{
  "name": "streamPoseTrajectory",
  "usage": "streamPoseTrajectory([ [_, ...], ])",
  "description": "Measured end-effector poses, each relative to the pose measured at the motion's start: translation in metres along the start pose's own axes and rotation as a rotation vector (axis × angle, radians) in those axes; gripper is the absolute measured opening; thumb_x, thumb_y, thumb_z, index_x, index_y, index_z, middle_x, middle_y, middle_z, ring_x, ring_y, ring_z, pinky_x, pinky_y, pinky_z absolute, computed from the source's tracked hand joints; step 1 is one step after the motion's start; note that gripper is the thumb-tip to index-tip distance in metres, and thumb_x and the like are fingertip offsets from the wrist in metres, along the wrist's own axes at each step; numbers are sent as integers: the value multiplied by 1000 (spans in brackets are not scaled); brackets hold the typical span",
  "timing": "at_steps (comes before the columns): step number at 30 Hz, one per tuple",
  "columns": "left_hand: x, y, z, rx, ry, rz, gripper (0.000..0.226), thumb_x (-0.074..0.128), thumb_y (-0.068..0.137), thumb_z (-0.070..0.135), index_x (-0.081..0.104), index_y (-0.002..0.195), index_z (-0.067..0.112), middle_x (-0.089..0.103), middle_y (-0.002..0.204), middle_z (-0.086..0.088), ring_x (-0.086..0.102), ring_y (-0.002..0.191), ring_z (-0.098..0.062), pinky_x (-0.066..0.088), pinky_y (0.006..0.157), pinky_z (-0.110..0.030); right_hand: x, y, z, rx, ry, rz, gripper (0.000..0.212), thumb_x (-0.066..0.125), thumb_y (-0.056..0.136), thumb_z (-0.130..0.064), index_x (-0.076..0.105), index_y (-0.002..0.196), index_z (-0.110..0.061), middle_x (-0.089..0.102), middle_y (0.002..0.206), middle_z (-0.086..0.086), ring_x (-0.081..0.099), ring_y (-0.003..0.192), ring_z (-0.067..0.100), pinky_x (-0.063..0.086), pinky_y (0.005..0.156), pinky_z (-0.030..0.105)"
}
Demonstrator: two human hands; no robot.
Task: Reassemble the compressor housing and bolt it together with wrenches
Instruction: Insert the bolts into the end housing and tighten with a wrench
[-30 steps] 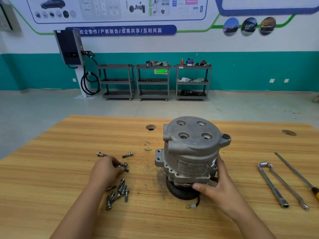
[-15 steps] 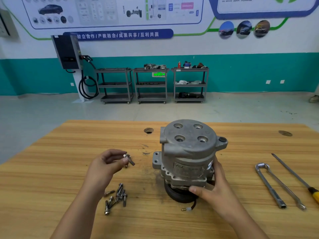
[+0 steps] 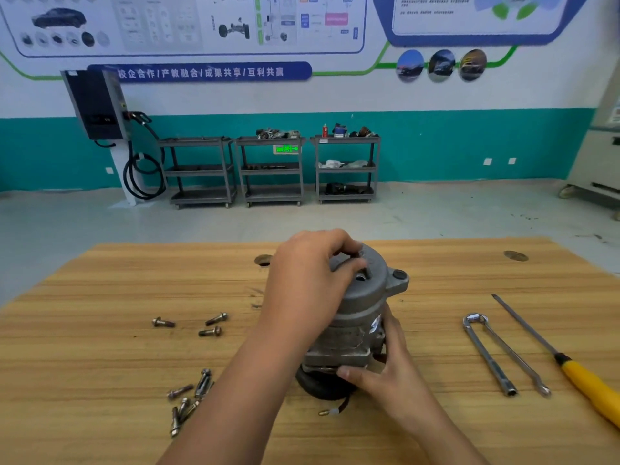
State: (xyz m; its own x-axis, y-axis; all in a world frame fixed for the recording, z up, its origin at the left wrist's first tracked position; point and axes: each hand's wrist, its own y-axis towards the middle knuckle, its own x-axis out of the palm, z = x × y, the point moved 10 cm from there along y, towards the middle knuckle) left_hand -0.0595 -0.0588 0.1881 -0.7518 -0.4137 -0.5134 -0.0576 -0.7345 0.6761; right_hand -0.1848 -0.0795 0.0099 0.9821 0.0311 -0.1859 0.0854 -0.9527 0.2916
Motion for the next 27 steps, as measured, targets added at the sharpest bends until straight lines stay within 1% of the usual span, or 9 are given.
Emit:
streamPoseTrajectory([
  [2, 4, 1, 3, 36, 74, 6, 8, 73, 81, 26, 72, 89, 24, 70, 92, 13, 57, 91, -7, 40, 76, -21, 1, 0, 1, 1, 14, -13, 101, 86, 58, -37, 20, 131, -60, 34, 124, -41, 41, 118, -14, 43, 97, 20],
  [6, 3, 2, 11, 147, 109, 9, 9, 77, 76, 16, 73, 84, 17, 72, 86, 8, 61, 87, -18, 37, 73, -22, 1, 1, 1, -4, 18, -6, 108, 84, 51, -54, 17, 135, -57, 33, 125, -42, 41, 118, -15, 44, 90, 11],
  [9, 6, 0, 20, 230, 168, -8, 12, 80, 70, 9, 73, 79, 13, 72, 81, 5, 61, 80, -22, 37, 71, -23, 1, 2, 3, -4, 21, -6, 113, 83, 48, -58, 18, 140, -51, 33, 128, -40, 41, 121, -11, 45, 98, 23],
  [11, 7, -1, 21, 242, 157, -14, 12, 80, 70, 8, 73, 79, 13, 72, 81, 5, 61, 80, -21, 36, 69, -19, 1, 2, 4, -6, 27, -10, 115, 84, 49, -57, 17, 142, -48, 33, 129, -38, 41, 123, -7, 45, 101, 31],
  [13, 8, 0, 18, 212, 128, -35, 11, 78, 74, 10, 73, 82, 14, 72, 84, 7, 60, 85, -20, 34, 71, -13, 1, 2, 4, -12, 23, -15, 113, 84, 49, -57, 17, 141, -51, 33, 129, -37, 41, 125, -3, 44, 102, 33],
  [17, 11, 2, 14, 187, 105, -70, 9, 76, 77, 14, 72, 85, 17, 71, 86, 8, 58, 88, -18, 34, 73, -20, 2, 2, 4, -16, 50, -13, 110, 85, 51, -49, 20, 139, -53, 33, 131, -34, 42, 126, 2, 44, 103, 39],
  [21, 11, 2, 15, 209, 120, -72, 10, 76, 76, 11, 73, 85, 16, 71, 86, 8, 58, 87, -19, 36, 72, -16, 3, 2, 2, -29, 59, -20, 107, 85, 53, -46, 20, 137, -55, 32, 131, -35, 42, 126, 1, 44, 102, 38],
  [24, 11, 0, 15, 228, 128, -62, 11, 77, 75, 9, 73, 83, 15, 71, 85, 8, 53, 83, -14, 35, 78, -11, 2, 2, 1, -25, 52, -13, 107, 85, 53, -46, 19, 137, -55, 33, 129, -37, 42, 124, -3, 45, 101, 36],
  [27, 9, -2, 15, 230, 142, -47, 12, 78, 74, 8, 72, 81, 15, 70, 84, 8, 51, 81, -12, 35, 73, -11, 2, 2, 1, -23, 46, -13, 108, 85, 54, -43, 19, 139, -51, 34, 127, -37, 43, 120, -8, 47, 99, 34],
])
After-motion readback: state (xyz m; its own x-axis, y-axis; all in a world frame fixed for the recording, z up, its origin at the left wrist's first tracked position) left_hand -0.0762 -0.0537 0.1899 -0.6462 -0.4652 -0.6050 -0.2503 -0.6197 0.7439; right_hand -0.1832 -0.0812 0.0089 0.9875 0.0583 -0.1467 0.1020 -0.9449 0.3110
